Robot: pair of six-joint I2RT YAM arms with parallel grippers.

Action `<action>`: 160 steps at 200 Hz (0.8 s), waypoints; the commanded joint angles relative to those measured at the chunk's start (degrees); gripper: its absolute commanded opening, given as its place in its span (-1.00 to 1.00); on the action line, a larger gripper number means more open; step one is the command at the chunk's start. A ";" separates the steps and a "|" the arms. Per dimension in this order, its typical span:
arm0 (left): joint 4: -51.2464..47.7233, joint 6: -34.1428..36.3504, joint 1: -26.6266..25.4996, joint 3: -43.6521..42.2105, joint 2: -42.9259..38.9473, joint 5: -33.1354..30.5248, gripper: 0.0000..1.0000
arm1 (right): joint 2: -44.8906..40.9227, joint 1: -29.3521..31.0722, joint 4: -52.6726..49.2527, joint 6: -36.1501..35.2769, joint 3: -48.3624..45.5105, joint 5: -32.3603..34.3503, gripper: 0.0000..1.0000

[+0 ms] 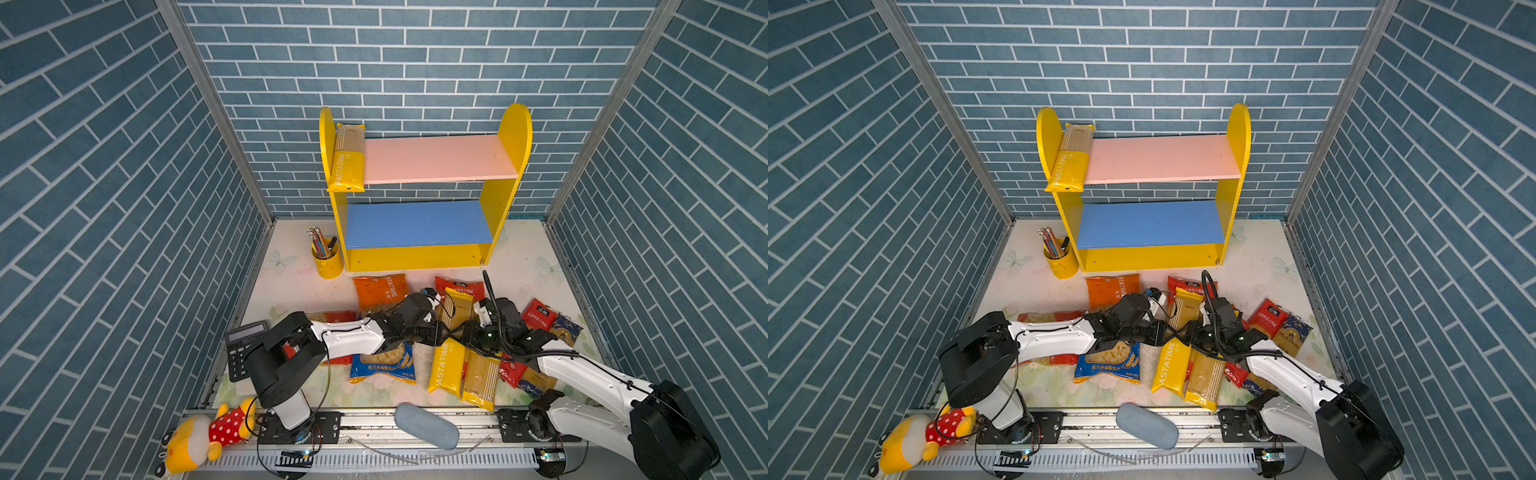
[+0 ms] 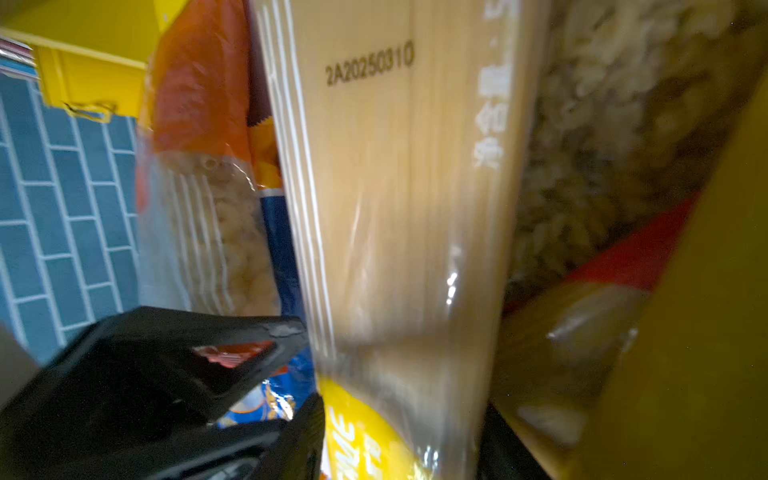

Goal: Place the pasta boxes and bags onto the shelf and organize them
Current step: 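Withdraw the left gripper to the pile while the right gripper grasps another spaghetti pack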

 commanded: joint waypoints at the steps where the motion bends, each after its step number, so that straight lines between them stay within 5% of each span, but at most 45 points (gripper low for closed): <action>1: 0.93 -1.55 1.37 -1.65 0.15 1.30 -0.18 | -0.66 0.12 10.21 -0.75 -0.99 -5.42 -0.04; 43: 0.76 -2.17 1.37 -1.93 -1.25 1.45 -0.23 | -0.85 0.06 14.45 -0.71 -2.49 -4.10 -0.53; 93: -4.43 0.77 2.39 -0.88 -9.60 1.48 -0.10 | -5.57 -0.07 13.93 -1.36 -1.13 -2.26 -0.80; 131: -4.83 0.73 4.85 -2.00 -16.20 -0.39 0.22 | -7.77 -0.12 6.82 -3.96 3.90 0.39 -0.86; 160: -5.42 1.57 5.24 -1.72 -16.15 -0.42 0.23 | -2.26 0.15 -1.93 -3.56 5.94 2.31 -0.54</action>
